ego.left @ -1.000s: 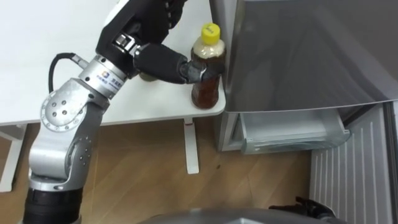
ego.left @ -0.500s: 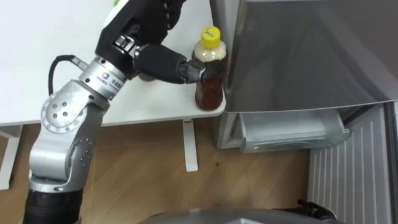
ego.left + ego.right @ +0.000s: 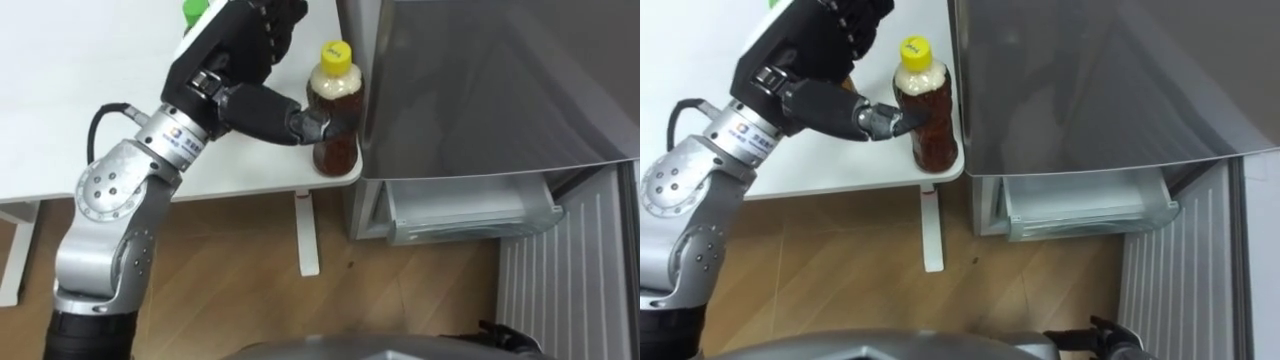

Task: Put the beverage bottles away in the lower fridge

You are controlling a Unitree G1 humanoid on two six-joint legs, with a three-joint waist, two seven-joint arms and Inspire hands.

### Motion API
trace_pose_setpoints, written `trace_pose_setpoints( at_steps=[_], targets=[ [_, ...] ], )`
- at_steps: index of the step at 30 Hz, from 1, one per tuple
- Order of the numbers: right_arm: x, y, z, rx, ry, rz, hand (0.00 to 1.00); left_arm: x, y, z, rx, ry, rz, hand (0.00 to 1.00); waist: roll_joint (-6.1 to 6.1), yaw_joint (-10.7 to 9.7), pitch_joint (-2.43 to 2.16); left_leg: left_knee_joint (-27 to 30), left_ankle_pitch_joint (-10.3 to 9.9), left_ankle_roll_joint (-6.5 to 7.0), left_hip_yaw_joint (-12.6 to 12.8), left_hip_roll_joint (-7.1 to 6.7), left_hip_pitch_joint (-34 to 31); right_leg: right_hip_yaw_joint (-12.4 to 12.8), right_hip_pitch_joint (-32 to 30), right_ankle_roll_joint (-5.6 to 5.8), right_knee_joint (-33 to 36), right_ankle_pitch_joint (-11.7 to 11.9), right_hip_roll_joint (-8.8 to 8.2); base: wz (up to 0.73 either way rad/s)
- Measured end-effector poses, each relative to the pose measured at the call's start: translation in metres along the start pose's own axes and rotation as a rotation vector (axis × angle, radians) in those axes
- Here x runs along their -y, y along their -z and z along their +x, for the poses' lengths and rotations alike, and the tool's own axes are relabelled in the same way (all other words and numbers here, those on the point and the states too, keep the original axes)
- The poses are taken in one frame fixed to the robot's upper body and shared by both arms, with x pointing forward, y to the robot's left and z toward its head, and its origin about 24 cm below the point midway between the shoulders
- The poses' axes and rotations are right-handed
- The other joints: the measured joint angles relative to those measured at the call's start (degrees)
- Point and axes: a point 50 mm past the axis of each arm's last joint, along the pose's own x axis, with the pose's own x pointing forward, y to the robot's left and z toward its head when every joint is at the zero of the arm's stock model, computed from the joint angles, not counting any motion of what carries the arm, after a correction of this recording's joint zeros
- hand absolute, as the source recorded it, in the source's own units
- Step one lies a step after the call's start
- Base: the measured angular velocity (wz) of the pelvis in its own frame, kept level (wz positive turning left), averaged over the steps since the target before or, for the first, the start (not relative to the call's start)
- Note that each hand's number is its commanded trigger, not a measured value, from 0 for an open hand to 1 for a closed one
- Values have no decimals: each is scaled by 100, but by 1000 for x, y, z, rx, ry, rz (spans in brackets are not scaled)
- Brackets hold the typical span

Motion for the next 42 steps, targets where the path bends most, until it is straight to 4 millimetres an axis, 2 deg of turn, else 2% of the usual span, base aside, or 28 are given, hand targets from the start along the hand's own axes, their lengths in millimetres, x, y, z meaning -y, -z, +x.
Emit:
trace_pose_setpoints(
  at_steps=[10,18,24,33,42],
  targets=[
    [-1,-1,0,3,-9,-9,0,0,7,0,-21,2,-24,0,-5,-5,9,5,0,0,19,11,-9,38,-54,0,0,0,1,0],
    [-3,-9,0,28,-18,-33,0,2,23,2,-54,3,-122,0,-3,0,11,17,0,0,68,8,-28,78,-50,-9,5,5,8,-1],
    [-3,-12,0,44,-20,-48,0,-1,35,0,-96,-38,-147,0,32,-5,40,15,0,0,115,15,-32,83,-63,-15,6,9,10,-2],
    [-6,-13,1,48,-27,-65,0,4,37,4,-92,-64,-170,0,-11,-11,57,13,0,0,125,14,-35,64,-78,-22,4,14,10,0],
    [-8,-13,1,46,-19,-64,0,1,50,2,-139,-106,-199,0,-23,-20,44,54,0,0,118,15,-57,51,-70,-23,7,14,8,0]
  ],
)
